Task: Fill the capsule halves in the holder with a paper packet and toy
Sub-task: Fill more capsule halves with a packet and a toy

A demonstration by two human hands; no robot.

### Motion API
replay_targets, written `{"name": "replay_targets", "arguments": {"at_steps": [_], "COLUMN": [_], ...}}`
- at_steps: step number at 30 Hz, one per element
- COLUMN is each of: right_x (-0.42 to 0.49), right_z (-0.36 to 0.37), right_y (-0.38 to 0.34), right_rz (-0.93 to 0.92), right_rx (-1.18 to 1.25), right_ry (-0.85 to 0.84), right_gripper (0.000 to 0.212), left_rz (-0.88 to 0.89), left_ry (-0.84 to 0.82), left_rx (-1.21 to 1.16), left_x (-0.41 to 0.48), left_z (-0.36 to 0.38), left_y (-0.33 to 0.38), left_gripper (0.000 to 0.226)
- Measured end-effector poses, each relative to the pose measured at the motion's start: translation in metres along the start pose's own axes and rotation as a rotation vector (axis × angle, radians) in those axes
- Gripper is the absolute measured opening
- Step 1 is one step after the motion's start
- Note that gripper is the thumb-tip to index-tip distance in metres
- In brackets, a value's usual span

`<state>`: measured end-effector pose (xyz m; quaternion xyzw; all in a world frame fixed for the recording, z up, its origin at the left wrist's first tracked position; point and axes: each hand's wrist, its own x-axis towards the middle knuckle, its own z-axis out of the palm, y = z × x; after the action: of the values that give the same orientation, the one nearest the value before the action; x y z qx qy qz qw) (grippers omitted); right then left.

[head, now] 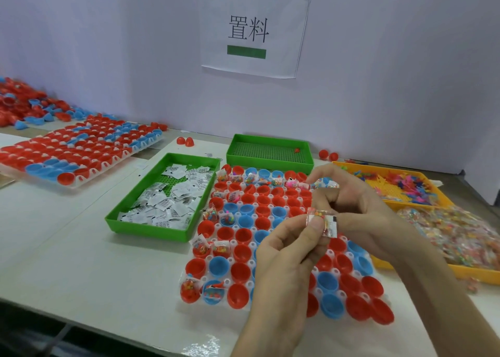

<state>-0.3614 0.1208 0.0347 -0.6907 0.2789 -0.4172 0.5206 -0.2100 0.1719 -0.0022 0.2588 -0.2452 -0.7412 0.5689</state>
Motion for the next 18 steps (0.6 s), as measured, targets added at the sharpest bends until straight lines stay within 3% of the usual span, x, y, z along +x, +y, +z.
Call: {"name": "replay_targets", "arguments": {"at_steps": [5,9,15,18], "right_x": [0.006,0.009,0.014,0.024], "right_z": [0.011,0.019,0.022,0.023], "right_y": [0.003,0.006,0.008,0.003], "right_rz": [-0.003,-0.024,-0.022,-0.020], "right_rx": [0.136,-0.229,-0.113,-0.167], "right_ry": [0.150,0.191,0.184,0.131], "right_gripper": [0.027,0.008,0.017,0.018], "left_rz": [0.104,0.183,0.263,0.290], "left_ry": [0.122,0.236,0.265,0.312], "left_rx": [-0.059,-0.111,-0.173,-0.191], "left_x": [0.002,0.005,0.005,0.006], "left_z": [0.003,0.002,0.006,0.005], "left_y": [-0.002,-0.005,-0.004,-0.001], "left_gripper": [0.032,0.028,0.031,0.034]}}
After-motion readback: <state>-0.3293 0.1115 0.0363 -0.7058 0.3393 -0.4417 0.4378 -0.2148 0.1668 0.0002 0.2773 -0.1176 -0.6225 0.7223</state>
